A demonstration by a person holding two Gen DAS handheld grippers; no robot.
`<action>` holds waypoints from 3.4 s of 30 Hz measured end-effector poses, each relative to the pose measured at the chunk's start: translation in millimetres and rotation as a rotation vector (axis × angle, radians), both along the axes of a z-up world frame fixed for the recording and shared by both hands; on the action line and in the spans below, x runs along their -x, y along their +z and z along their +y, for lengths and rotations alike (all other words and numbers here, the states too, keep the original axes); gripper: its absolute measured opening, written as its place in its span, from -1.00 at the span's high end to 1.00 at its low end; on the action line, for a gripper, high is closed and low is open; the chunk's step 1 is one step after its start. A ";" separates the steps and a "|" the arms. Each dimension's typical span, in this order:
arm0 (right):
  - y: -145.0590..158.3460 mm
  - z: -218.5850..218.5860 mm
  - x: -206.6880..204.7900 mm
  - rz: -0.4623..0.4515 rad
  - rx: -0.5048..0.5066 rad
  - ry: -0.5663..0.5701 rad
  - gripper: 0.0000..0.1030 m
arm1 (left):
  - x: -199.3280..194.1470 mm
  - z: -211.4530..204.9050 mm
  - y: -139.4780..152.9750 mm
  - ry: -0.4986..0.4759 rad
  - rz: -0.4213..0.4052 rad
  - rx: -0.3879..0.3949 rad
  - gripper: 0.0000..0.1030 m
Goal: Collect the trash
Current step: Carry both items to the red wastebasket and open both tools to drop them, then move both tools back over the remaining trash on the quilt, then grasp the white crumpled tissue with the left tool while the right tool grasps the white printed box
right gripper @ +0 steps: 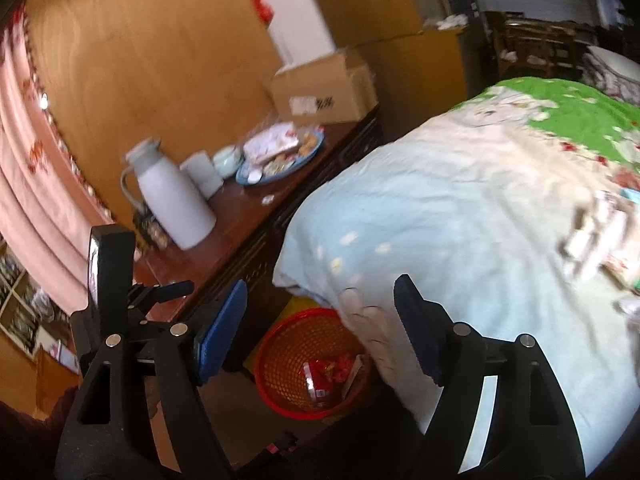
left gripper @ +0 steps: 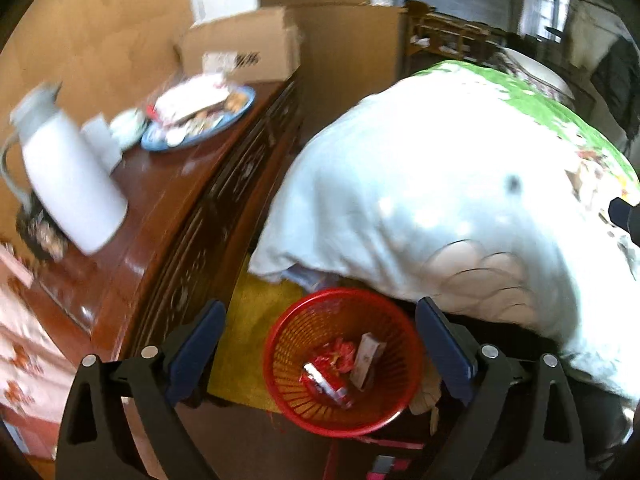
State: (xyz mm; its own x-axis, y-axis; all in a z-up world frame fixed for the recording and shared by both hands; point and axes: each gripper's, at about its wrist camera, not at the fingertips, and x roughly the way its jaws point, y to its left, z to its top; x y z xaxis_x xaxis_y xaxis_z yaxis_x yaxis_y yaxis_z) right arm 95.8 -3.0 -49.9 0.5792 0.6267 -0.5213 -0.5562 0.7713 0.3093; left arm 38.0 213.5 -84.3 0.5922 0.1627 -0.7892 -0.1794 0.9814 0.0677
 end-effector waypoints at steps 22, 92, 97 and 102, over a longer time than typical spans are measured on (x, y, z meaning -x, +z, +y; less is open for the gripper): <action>-28.3 -268.9 -9.3 -0.057 0.025 -0.667 -0.65 | -81.1 -262.6 -6.3 -0.467 0.035 -0.064 -0.88; -47.7 -292.2 -42.9 -0.051 -0.153 -0.679 -0.73 | -185.1 -244.1 -55.5 -0.322 -0.014 0.056 -0.86; -49.1 -280.1 -64.5 -0.009 -0.130 -0.677 -0.70 | -185.1 -244.9 -56.3 -0.327 -0.013 0.054 -0.89; -47.7 -283.3 -59.4 -0.047 -0.101 -0.708 0.21 | -184.9 -245.4 -56.2 -0.326 -0.013 0.055 -0.89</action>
